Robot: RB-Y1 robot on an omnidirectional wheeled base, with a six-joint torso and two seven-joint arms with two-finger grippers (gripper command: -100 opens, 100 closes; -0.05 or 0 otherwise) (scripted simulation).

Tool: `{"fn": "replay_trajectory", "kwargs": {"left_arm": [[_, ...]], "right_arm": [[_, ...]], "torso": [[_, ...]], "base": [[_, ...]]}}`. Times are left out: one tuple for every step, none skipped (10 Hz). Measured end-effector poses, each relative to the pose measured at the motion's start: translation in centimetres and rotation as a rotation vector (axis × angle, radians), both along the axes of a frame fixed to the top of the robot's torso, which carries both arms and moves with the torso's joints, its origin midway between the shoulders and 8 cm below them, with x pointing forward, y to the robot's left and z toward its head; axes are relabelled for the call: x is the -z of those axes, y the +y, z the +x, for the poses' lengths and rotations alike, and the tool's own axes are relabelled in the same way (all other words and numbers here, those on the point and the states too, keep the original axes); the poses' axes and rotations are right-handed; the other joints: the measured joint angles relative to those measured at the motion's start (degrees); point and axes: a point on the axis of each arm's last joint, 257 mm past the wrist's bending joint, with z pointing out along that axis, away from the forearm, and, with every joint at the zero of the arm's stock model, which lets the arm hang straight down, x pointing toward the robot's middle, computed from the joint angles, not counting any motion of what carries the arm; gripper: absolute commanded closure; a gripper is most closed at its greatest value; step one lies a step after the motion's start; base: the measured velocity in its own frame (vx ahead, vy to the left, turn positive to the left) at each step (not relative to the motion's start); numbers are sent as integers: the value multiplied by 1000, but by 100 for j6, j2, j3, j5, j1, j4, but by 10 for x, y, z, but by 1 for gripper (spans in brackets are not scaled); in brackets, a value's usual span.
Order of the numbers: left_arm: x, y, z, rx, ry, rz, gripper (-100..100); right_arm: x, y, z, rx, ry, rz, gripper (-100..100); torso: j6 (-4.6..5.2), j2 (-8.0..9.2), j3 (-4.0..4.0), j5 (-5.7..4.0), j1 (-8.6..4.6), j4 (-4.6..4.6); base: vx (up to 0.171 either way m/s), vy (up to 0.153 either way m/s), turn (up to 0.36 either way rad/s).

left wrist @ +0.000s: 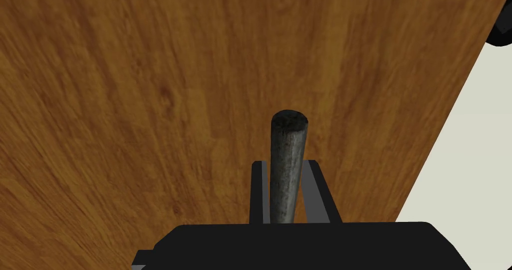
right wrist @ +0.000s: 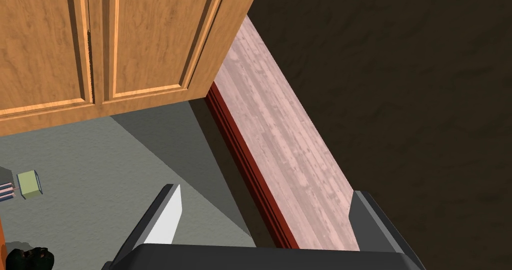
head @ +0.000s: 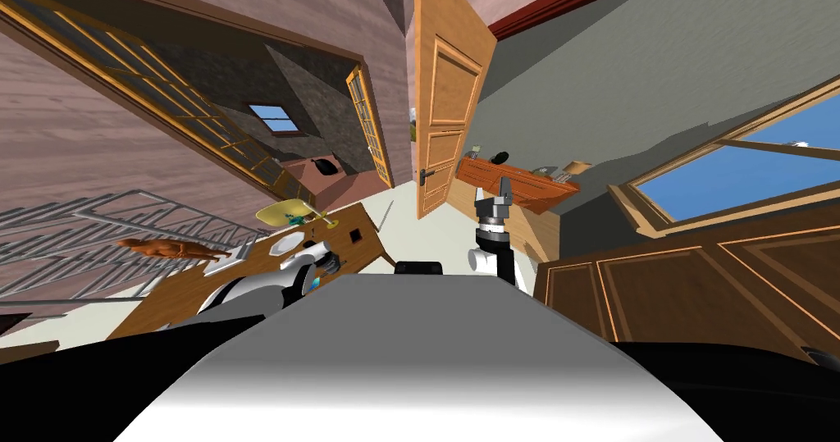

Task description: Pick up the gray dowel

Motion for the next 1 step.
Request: {"fn": "replay_trajectory", "kwargs": {"left_arm": [[-1, 0, -1, 1, 2, -1, 0]], "right_arm": [[0, 0, 0, 0, 0, 0, 0]], "torso": [[3, 4, 3, 4, 6, 2]], "base": [[0, 0, 0]]}}
